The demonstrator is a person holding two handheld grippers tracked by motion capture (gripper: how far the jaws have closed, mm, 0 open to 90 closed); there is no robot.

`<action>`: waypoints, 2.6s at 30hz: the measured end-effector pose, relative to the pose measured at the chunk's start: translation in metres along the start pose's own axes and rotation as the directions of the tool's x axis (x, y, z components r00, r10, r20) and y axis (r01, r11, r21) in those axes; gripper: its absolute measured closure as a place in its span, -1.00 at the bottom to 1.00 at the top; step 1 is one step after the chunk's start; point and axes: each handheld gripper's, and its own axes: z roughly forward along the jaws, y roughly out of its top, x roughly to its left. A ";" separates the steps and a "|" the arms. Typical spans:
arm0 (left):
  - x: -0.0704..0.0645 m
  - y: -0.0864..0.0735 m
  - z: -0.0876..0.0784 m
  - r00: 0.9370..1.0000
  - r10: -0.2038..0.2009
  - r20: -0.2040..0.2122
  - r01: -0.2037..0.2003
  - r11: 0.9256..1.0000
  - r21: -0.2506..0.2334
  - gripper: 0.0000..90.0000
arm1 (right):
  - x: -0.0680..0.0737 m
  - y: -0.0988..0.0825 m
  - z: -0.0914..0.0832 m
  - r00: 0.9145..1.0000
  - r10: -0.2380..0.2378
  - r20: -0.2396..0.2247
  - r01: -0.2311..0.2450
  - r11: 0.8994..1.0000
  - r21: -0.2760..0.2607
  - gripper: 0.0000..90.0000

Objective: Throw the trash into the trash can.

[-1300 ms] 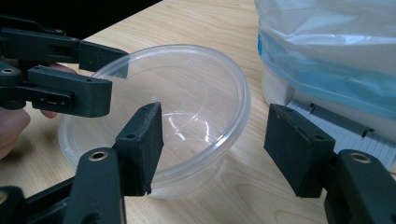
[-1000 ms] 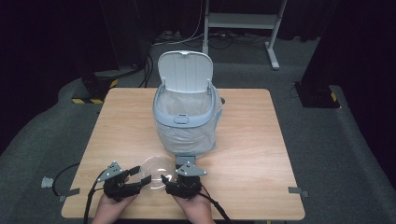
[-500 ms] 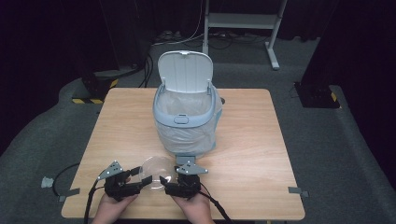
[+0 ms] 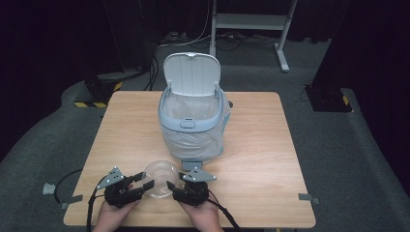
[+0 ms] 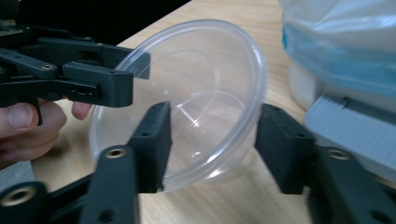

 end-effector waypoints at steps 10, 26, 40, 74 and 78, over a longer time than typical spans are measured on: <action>0.002 -0.003 -0.009 0.996 0.050 -0.075 -0.051 0.999 -0.010 0.59 | 0.007 -0.004 0.000 0.994 -0.085 0.069 0.086 0.996 -0.014 0.70; 0.004 -0.007 -0.022 0.991 0.062 -0.117 -0.070 0.995 -0.066 0.62 | 0.014 0.002 0.005 0.990 -0.131 0.058 0.133 0.990 -0.041 0.73; -0.004 0.007 -0.038 0.977 0.090 -0.191 -0.123 0.979 -0.164 0.61 | 0.026 0.026 0.006 0.976 -0.196 0.090 0.206 0.971 -0.118 0.70; -0.024 0.073 -0.081 0.956 0.129 -0.263 -0.215 0.917 -0.335 0.61 | 0.049 0.101 -0.022 0.948 -0.301 0.105 0.318 0.893 -0.319 0.69; -0.027 0.083 -0.087 0.952 0.142 -0.270 -0.233 0.908 -0.347 0.61 | 0.052 0.111 -0.026 0.945 -0.309 0.103 0.326 0.883 -0.339 0.69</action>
